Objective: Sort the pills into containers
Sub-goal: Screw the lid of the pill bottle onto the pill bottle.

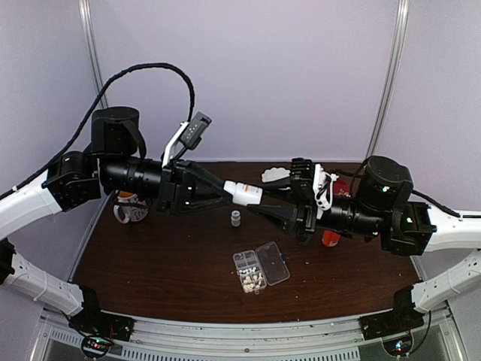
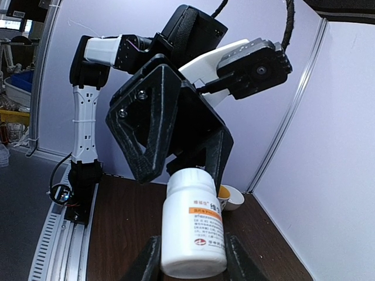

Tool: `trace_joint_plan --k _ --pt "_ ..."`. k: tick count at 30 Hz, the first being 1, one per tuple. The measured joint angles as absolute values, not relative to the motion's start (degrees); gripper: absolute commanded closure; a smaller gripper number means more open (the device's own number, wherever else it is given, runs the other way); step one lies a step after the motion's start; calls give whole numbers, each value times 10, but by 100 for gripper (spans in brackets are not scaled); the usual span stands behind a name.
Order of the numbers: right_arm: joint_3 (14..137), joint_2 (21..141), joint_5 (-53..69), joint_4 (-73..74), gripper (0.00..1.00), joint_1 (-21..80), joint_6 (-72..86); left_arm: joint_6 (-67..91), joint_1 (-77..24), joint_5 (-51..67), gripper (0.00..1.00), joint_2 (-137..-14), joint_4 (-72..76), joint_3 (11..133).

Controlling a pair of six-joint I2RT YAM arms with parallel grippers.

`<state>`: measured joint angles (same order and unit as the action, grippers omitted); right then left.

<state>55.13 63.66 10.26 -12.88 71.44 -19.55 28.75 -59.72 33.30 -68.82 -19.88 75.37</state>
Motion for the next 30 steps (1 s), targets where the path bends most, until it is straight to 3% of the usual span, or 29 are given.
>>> trace_joint_plan --k 7,10,11,15,21,26,27,30 --pt "551 636 103 -125 100 715 -197 285 -597 323 73 -688 -206 754" --pt "551 635 104 -122 100 715 -197 283 -597 324 76 -688 -207 754" --pt "551 635 104 -122 100 715 -197 283 -597 324 76 -688 -207 754" --pt "551 635 105 -122 100 715 -194 281 -597 322 54 -687 -209 754" --pt "546 635 103 -123 100 715 -188 279 -597 314 54 -682 -214 754" --pt "543 635 105 -125 100 715 -186 275 -597 306 66 -678 -215 754" --pt "543 635 105 -126 100 715 -186 275 -597 306 65 -678 -215 754" --pt "543 635 104 -126 100 716 -186 274 -597 306 49 -678 -215 754"
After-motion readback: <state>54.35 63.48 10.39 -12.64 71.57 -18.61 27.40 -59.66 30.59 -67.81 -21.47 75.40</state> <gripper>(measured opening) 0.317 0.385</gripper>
